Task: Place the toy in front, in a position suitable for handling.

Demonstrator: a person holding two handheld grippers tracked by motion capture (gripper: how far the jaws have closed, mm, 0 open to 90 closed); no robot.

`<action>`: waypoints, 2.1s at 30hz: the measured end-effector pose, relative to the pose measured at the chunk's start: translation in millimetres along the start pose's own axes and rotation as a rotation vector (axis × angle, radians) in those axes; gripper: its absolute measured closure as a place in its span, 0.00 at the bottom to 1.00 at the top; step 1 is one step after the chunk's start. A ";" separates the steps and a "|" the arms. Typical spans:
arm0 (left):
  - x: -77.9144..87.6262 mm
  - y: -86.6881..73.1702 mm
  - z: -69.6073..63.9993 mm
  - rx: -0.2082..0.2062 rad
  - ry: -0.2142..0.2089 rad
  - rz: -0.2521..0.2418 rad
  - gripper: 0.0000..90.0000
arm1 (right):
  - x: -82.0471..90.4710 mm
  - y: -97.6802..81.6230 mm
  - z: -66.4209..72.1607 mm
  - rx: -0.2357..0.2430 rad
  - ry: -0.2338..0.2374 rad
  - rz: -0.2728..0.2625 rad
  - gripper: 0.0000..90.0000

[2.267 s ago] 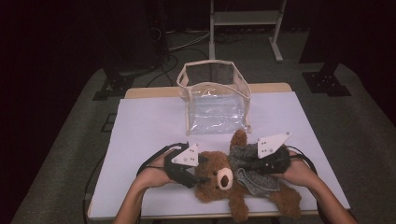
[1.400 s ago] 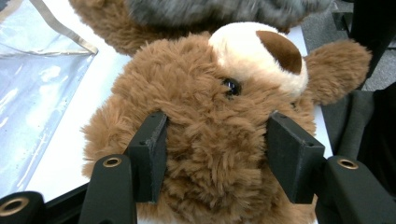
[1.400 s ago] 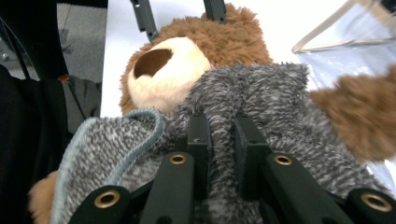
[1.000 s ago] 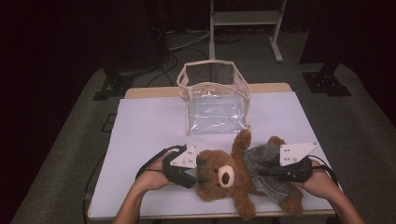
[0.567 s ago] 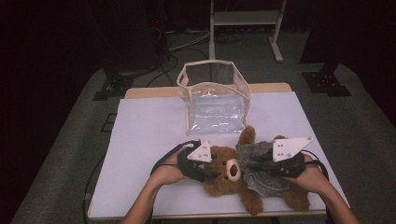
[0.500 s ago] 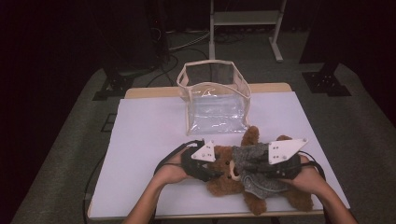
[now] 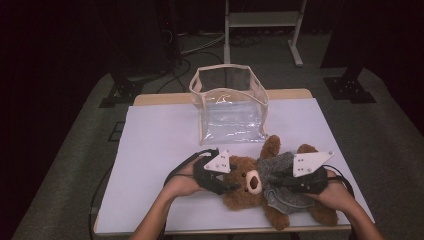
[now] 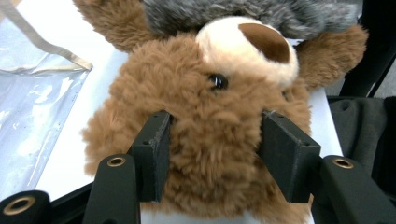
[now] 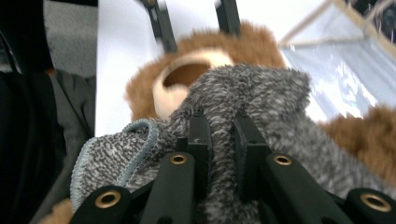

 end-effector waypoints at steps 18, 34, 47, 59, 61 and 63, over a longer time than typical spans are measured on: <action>6.2 -0.2 5.7 -0.001 0.020 0.009 0.49 | -3.8 -5.0 -5.9 0.015 -0.039 0.032 0.87; -5.9 0.9 20.0 0.037 0.064 0.019 0.49 | 4.6 25.2 0.0 0.028 -0.004 -0.075 0.87; 8.1 -8.7 19.1 0.057 0.045 -0.007 0.48 | -16.0 -4.1 -11.3 -0.004 -0.040 0.029 0.88; -4.3 -11.3 25.9 0.085 0.049 -0.015 0.48 | -28.0 33.8 8.8 0.081 -0.011 -0.014 0.87; -3.9 -12.6 26.0 0.088 0.047 -0.020 0.48 | -33.3 32.4 7.5 0.085 -0.009 -0.005 0.87; -1.4 -14.7 25.1 0.094 0.046 -0.028 0.48 | -35.8 27.4 4.6 0.081 -0.015 0.007 0.87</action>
Point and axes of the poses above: each handheld gripper's, and its own axes: x roughly backward along the jaws, y roughly out of its top, z roughly to its left, the point moved 3 cm from there along -x, roughly forward along the jaws, and after that the axes turned 11 degrees about -x, right-handed, at the moved point
